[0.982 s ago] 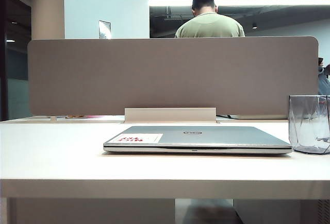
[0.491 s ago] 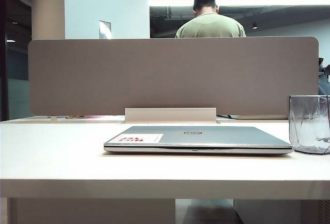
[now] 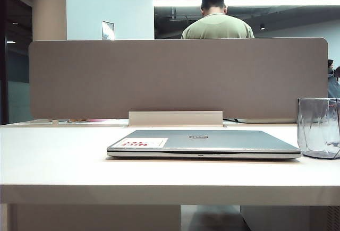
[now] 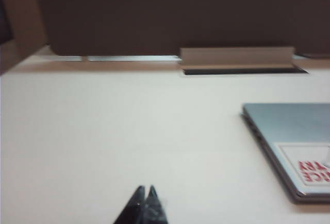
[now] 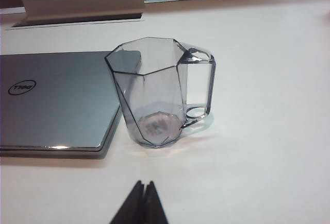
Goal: Pick up the water cup and place it on the right side of the laptop.
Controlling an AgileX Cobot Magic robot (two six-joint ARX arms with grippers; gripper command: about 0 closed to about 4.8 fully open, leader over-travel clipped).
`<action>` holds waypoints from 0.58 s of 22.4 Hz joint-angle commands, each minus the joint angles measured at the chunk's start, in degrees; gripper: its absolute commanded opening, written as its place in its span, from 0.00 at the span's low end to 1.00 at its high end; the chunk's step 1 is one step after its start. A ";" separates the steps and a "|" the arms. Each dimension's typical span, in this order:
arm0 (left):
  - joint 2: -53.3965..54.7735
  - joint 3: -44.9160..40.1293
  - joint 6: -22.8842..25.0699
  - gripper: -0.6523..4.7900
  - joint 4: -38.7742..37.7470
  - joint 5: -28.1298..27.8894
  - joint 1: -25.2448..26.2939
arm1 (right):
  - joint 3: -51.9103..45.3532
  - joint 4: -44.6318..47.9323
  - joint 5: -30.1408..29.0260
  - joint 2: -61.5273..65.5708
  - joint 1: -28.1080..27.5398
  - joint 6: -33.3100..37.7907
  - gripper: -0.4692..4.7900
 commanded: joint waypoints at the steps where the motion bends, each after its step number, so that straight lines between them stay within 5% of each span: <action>1: 0.02 0.15 -1.42 0.11 -1.84 -5.62 0.00 | -0.35 0.22 0.28 -0.09 0.04 -0.28 0.07; 13: 0.02 0.15 -1.46 0.11 -1.75 -2.51 -0.02 | -0.35 0.22 0.28 -0.09 0.04 -0.28 0.07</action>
